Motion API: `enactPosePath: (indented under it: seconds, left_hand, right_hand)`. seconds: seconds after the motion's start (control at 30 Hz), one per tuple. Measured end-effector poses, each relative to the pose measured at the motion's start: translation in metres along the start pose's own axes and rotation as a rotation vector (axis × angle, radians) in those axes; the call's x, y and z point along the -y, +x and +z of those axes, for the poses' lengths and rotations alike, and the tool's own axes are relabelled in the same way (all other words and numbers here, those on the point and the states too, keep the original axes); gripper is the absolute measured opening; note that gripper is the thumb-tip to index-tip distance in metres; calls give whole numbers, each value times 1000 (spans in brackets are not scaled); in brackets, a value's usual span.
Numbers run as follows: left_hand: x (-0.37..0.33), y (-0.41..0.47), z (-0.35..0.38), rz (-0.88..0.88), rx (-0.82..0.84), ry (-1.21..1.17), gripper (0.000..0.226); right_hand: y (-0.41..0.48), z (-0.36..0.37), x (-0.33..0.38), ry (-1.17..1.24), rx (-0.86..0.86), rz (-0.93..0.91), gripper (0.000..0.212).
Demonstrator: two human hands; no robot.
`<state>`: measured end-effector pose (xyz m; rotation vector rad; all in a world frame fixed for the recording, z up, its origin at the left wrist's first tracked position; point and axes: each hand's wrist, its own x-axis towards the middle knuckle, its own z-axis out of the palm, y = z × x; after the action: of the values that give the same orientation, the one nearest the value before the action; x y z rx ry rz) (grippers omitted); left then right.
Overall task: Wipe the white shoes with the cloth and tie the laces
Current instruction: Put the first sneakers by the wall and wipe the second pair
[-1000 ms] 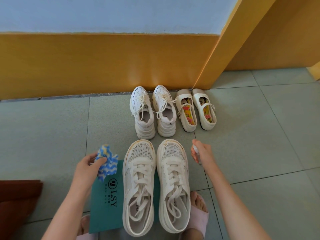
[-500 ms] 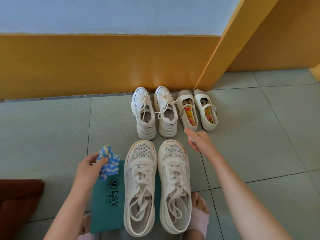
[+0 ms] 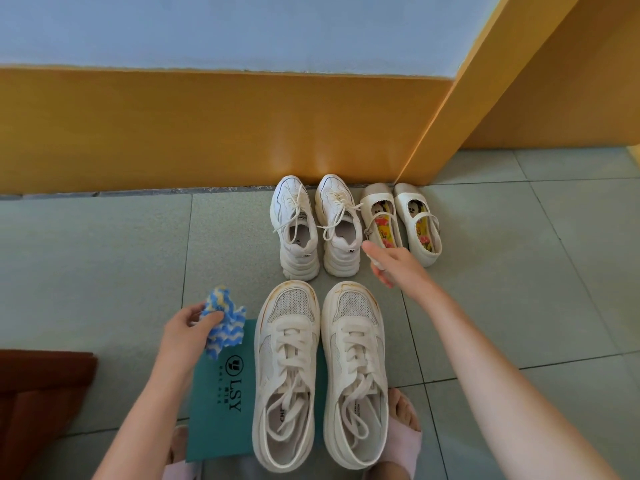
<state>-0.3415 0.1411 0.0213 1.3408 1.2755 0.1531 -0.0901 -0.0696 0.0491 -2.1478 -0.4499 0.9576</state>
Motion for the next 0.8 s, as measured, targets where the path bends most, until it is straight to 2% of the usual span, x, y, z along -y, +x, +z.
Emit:
enactPosePath:
  seconds: [0.07, 0.17, 0.2, 0.43, 0.63, 0.8]
  left_hand:
    - [-2, -1, -1, -2, -2, -16, 38]
    - [-6, -3, -6, 1, -6, -49, 37]
    - [-8, -2, -10, 1, -9, -60, 37]
    - [-19, -1, -51, -25, -102, -230, 35]
    - [-28, 3, -74, 7, -190, -300, 41]
    - [-32, 1, -75, 45, -207, -291, 41]
  right_hand:
    - [-3, -1, 9, 55, 20, -47, 52]
    - [-5, 6, 24, 143, 45, -110, 12]
    - [-5, 10, 31, 166, 46, -143, 9]
    - [-16, 86, 97, 105, 210, -363, 22]
    - [-32, 172, 104, -86, 317, -295, 32]
    - [-48, 203, 90, -232, 359, -190, 31]
